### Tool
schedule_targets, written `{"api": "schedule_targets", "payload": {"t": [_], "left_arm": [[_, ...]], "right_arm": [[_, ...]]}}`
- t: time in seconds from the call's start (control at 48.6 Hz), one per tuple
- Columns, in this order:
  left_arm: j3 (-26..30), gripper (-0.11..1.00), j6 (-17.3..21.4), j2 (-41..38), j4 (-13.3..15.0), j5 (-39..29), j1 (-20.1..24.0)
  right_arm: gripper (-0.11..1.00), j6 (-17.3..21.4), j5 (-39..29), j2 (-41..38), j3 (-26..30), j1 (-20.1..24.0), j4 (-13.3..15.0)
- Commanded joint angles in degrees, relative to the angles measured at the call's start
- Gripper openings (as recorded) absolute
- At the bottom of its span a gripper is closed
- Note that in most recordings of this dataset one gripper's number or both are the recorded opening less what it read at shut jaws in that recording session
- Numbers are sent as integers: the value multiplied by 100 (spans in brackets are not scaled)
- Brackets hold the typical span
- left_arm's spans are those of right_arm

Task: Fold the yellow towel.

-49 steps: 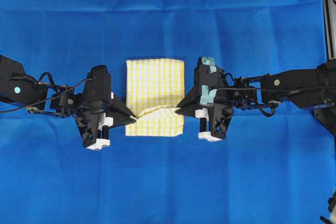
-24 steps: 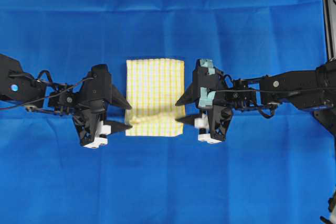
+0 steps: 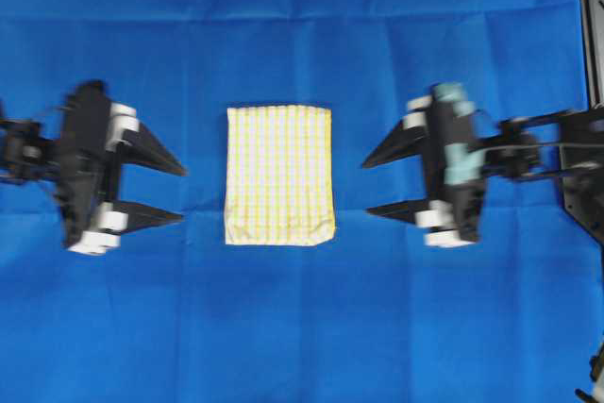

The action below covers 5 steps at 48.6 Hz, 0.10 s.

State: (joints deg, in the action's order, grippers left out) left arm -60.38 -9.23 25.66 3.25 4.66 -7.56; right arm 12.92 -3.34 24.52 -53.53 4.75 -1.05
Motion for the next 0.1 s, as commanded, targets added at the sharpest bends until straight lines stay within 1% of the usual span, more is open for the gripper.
{"api": "schedule_targets", "payload": {"t": [0.0,0.082], "left_arm": [[-229,66,9,642,-18,53,9],[-501,66,9,1257,-18,44,9]], "right_arm": [[71,-9,-53,686,-202,-18,35],[71,-9,-211,1248,-413,-18,53]]}}
